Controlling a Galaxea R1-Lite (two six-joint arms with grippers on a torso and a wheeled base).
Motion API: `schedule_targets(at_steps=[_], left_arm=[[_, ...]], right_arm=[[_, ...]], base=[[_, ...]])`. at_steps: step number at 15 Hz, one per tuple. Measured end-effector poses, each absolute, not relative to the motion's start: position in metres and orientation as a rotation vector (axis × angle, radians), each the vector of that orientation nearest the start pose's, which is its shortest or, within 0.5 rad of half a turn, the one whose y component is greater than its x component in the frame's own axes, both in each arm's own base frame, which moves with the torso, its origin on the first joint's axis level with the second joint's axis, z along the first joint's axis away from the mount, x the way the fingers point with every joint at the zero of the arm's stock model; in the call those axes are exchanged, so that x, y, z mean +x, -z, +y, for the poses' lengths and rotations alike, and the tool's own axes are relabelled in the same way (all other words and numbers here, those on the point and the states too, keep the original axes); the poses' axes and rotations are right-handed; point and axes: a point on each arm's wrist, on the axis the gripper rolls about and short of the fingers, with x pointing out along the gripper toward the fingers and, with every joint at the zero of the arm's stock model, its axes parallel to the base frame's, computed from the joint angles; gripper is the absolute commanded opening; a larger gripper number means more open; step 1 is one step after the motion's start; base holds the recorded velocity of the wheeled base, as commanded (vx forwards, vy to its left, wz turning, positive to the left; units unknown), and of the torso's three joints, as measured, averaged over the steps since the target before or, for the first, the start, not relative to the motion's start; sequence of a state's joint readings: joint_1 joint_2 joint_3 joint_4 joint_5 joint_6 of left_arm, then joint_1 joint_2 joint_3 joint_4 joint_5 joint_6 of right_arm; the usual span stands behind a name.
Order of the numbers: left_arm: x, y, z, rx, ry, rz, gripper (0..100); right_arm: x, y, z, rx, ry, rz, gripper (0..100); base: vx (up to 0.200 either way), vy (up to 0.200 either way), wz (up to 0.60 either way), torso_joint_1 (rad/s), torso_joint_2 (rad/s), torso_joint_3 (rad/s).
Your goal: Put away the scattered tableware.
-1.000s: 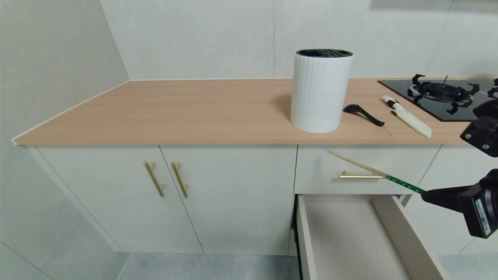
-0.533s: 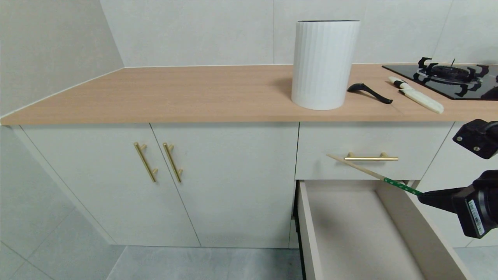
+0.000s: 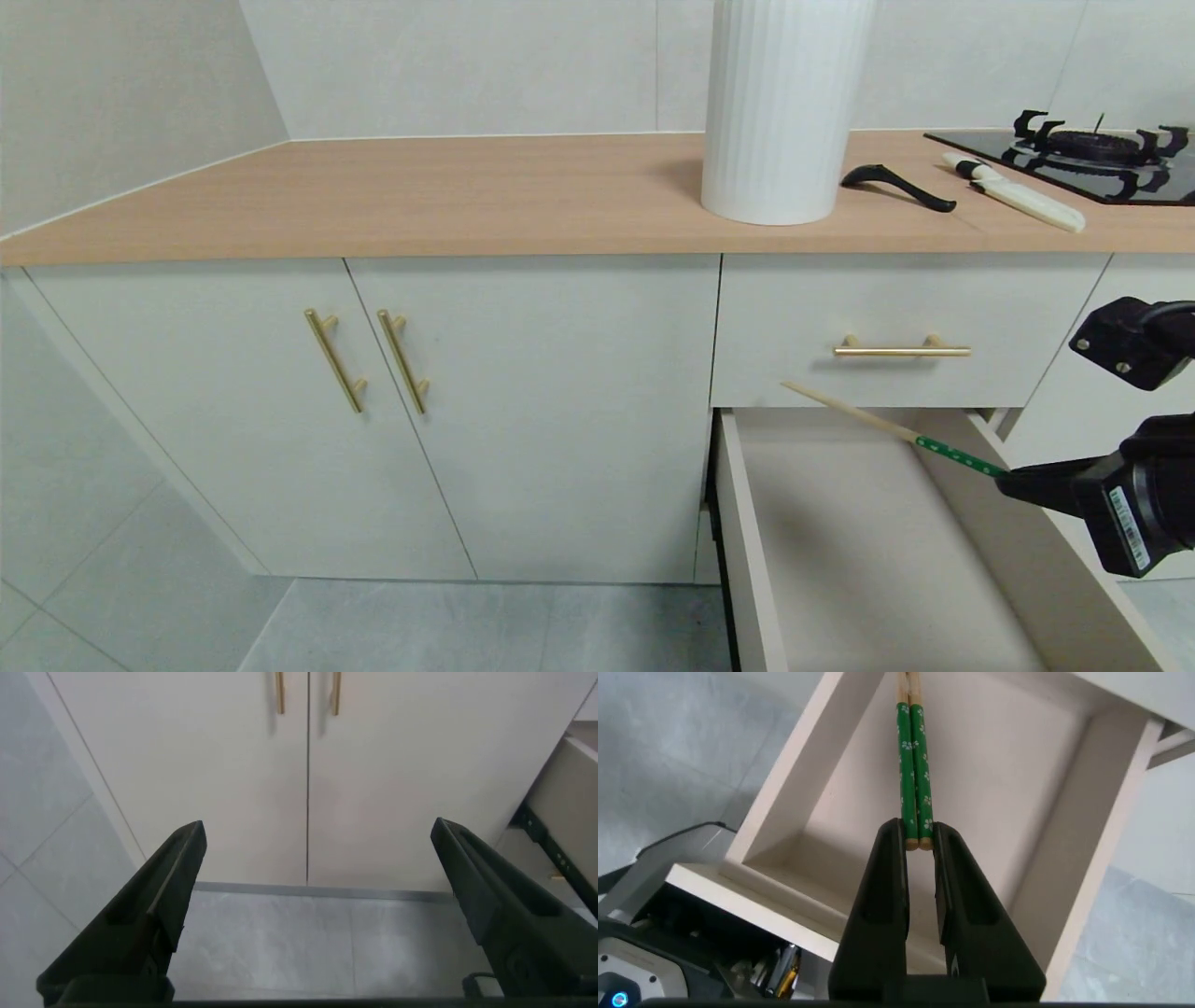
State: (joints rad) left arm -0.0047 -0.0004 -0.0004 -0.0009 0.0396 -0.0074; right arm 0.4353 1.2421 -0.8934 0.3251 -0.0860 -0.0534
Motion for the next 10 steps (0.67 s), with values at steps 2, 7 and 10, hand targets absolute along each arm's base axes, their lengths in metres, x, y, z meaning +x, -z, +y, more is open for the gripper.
schedule_targets(at_steps=[2, 7, 10], left_arm=[[-0.023, -0.076, 0.001, -0.007, -0.035, -0.001, 100], [-0.023, -0.076, 0.001, -0.007, -0.035, -0.001, 100], [-0.023, -0.075, 0.001, -0.007, -0.035, -0.001, 100]], right_arm=[[0.161, -0.229, 0.073, -0.228, -0.352, 0.655, 0], [0.182, -0.209, 0.082, -0.263, -0.327, 0.756, 0], [0.202, -0.191, 0.090, -0.279, -0.283, 0.840, 0]], base=[[0.000, 0.000, 0.00, 0.000, 0.00, 0.000], [0.000, 0.000, 0.00, 0.000, 0.00, 0.000], [0.000, 0.000, 0.00, 0.000, 0.00, 0.000]])
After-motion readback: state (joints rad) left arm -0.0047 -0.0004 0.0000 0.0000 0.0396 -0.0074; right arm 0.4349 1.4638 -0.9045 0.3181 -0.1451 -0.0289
